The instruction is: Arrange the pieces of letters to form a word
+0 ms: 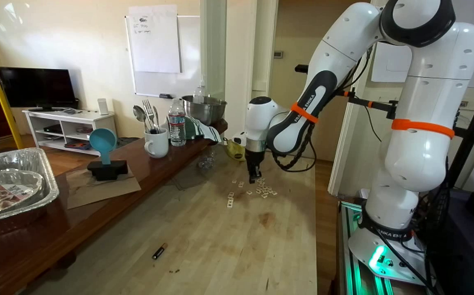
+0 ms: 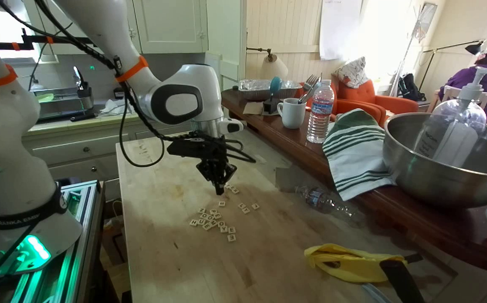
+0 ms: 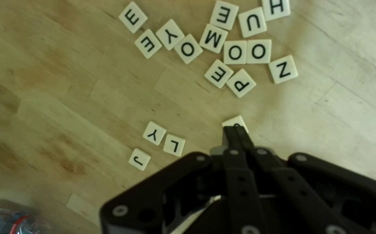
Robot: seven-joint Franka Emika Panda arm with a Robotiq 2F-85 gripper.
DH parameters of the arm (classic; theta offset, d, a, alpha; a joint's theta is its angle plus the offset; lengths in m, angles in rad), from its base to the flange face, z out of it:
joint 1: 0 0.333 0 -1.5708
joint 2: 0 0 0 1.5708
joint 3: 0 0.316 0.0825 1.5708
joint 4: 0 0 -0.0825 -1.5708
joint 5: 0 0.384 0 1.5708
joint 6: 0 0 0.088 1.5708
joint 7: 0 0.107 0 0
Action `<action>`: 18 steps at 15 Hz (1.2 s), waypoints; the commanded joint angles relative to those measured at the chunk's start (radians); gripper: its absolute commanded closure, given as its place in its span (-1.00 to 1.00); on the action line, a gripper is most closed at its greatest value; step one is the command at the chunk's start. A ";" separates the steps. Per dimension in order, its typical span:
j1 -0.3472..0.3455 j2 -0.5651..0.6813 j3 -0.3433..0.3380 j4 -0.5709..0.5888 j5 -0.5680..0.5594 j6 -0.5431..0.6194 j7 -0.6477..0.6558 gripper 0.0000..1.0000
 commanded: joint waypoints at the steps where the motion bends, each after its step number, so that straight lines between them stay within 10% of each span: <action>1: -0.001 0.020 -0.001 -0.012 0.162 0.041 0.023 1.00; 18: -0.028 0.190 0.016 0.046 0.362 0.165 0.156 1.00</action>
